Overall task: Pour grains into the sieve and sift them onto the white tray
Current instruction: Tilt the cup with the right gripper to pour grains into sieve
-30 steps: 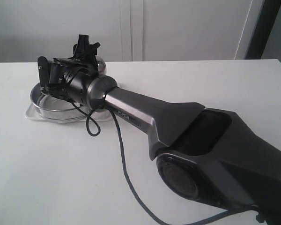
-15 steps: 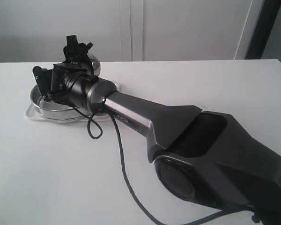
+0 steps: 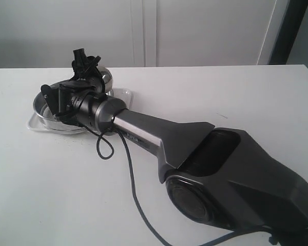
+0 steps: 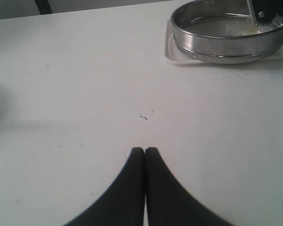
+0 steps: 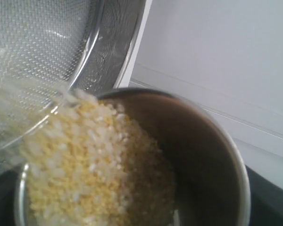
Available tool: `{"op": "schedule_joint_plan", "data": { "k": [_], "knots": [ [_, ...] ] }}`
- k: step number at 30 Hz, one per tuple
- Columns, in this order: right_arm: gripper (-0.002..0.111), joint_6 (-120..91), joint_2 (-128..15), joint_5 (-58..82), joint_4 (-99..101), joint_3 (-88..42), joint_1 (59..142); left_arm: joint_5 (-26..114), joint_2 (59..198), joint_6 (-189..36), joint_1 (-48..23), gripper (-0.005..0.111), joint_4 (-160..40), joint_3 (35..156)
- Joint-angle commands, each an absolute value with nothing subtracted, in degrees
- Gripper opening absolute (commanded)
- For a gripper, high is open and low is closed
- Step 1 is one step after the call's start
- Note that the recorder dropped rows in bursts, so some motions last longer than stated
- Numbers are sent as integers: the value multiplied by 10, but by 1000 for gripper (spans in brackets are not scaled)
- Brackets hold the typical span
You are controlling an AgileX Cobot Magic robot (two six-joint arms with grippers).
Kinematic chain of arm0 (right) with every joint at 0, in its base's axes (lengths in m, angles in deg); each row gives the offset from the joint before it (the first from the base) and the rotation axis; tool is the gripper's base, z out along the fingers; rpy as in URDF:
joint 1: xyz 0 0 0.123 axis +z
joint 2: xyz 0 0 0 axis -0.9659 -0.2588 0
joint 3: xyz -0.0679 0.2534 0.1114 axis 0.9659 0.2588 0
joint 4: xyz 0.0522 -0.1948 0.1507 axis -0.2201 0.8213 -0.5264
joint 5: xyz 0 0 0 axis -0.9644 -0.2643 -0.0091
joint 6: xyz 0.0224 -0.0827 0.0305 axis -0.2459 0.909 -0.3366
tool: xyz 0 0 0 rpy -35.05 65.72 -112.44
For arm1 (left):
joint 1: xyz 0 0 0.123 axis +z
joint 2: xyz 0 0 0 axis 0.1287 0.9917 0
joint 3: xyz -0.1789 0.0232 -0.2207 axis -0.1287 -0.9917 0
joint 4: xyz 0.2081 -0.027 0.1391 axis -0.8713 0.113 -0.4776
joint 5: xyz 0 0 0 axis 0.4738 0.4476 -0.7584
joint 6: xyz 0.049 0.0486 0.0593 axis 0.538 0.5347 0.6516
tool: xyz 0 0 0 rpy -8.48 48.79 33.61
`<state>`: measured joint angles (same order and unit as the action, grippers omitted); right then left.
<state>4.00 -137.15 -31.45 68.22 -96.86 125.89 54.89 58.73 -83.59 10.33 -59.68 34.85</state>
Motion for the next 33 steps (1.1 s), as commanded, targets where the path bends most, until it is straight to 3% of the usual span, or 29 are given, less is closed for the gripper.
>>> {"op": "schedule_joint_plan", "data": {
  "k": [1,33],
  "knots": [
    [0,42,-1363,-312,717,-972,1262,548,585,-836,101,0,-597,350],
    [0,44,-1394,-264,764,-972,1260,548,585,-836,101,0,-597,350]
  ]
}}
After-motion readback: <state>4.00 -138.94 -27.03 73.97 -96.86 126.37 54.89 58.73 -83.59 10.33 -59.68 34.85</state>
